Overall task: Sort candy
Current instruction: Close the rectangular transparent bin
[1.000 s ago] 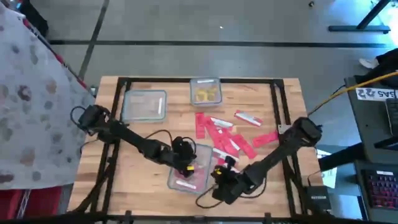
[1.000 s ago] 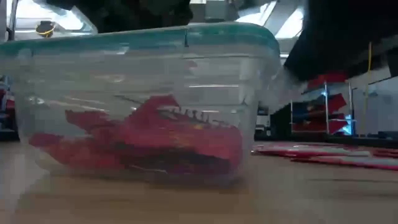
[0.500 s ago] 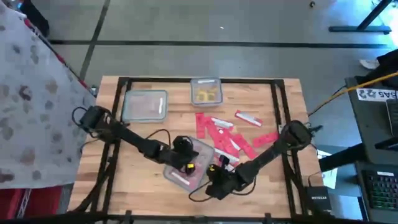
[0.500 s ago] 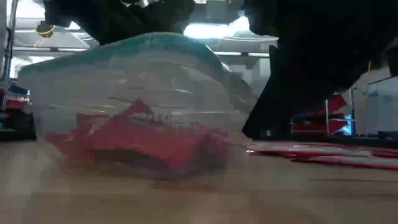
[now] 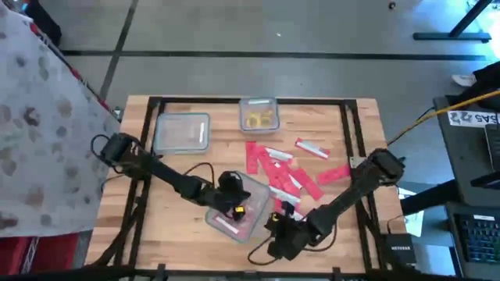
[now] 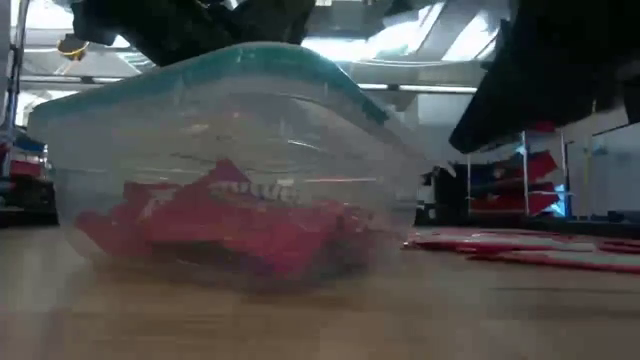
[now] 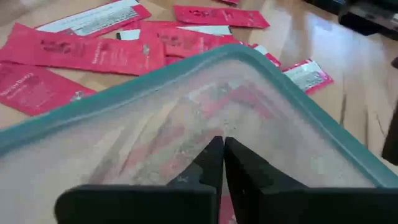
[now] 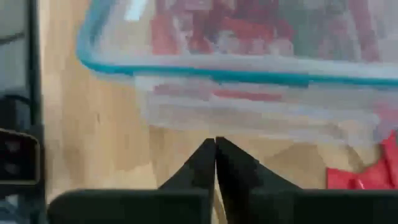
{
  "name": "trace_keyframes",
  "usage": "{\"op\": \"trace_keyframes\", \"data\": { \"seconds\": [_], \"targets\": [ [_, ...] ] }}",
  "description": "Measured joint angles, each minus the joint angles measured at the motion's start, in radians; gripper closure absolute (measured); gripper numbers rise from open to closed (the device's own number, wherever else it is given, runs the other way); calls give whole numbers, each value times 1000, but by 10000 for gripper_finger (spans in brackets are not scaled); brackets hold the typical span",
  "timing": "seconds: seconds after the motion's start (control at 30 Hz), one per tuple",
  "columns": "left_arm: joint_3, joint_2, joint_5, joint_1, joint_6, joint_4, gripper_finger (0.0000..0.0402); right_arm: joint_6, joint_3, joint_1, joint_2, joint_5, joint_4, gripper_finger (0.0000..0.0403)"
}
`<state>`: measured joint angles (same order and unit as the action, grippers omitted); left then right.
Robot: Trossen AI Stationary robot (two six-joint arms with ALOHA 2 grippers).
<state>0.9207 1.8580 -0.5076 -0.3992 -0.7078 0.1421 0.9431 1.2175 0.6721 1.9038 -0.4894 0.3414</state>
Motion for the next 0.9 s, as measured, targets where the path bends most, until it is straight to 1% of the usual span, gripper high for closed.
{"op": "trace_keyframes", "data": {
  "seconds": [0.07, 0.13, 0.23, 0.5, 0.63, 0.73, 0.8, 0.9],
  "targets": [
    [0, 0, 0, 0, -1, 0, 401, 0, 0, 0, 0, -4, 8, 403],
    [0, 0, 0, 0, -2, 0, 401, -5, 0, 0, 0, -42, 9, 403],
    [0, 0, 0, 0, -3, 0, 401, -5, 0, -19, 7, -71, 6, 403],
    [0, 0, 1, 1, -10, -15, 401, -39, 1, -102, 59, -73, -66, 403],
    [0, 0, -12, 2, -19, -16, 401, -40, -7, -110, 84, -174, -38, 403],
    [0, 0, -14, 2, -21, -17, 402, -54, -7, -112, 84, -173, -27, 403],
    [0, -2, -24, 2, -15, -15, 402, -53, -7, -112, 73, -149, -4, 403],
    [5, -20, -31, -3, 1, -20, 402, -16, -6, -90, 63, -154, 38, 403]
  ]
}}
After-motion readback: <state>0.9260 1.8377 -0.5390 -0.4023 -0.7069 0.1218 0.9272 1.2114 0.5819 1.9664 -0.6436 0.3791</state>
